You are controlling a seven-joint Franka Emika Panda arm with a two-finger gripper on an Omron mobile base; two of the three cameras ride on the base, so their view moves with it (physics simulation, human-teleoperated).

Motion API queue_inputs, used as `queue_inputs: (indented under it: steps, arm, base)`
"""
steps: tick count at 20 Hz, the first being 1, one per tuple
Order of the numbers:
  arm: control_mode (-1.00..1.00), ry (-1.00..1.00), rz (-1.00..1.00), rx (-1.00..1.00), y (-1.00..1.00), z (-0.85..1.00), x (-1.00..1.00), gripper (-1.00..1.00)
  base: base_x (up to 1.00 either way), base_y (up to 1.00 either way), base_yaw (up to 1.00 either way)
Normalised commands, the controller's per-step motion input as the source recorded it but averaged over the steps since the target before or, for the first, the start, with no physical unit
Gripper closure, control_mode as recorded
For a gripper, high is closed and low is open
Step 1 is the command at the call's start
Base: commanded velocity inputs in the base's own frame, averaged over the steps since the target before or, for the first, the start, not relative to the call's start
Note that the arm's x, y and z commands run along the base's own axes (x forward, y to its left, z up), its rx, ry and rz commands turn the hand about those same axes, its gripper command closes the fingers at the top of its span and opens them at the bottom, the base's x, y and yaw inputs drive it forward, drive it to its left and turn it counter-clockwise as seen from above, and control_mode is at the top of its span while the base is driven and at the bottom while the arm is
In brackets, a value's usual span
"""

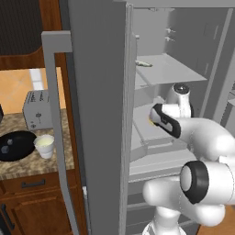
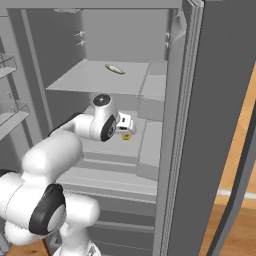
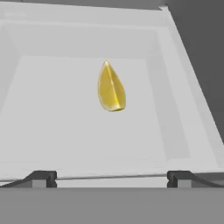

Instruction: Grab a lemon wedge from the fridge and one ice cube from the ice bowl, and put them in the glass of lemonade.

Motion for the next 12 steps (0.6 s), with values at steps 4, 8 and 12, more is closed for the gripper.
queue_inputs:
  steps: [4,8,12]
  arm:
    - [-1.00,-0.04,0.03,0.03,-0.01,-0.48,0.36,-1.00]
    - [-1.00,-0.01,0.03,0.01,0.00,-0.18,0.35,-1.00]
    - [-1.00,0.00,0.03,0.00,-0.06,-0.01,0.44,-1.00]
  base:
    - [0.00,0.00,0.00]
    - [0.00,0.00,0.00]
    - [0.00,0.00,0.00]
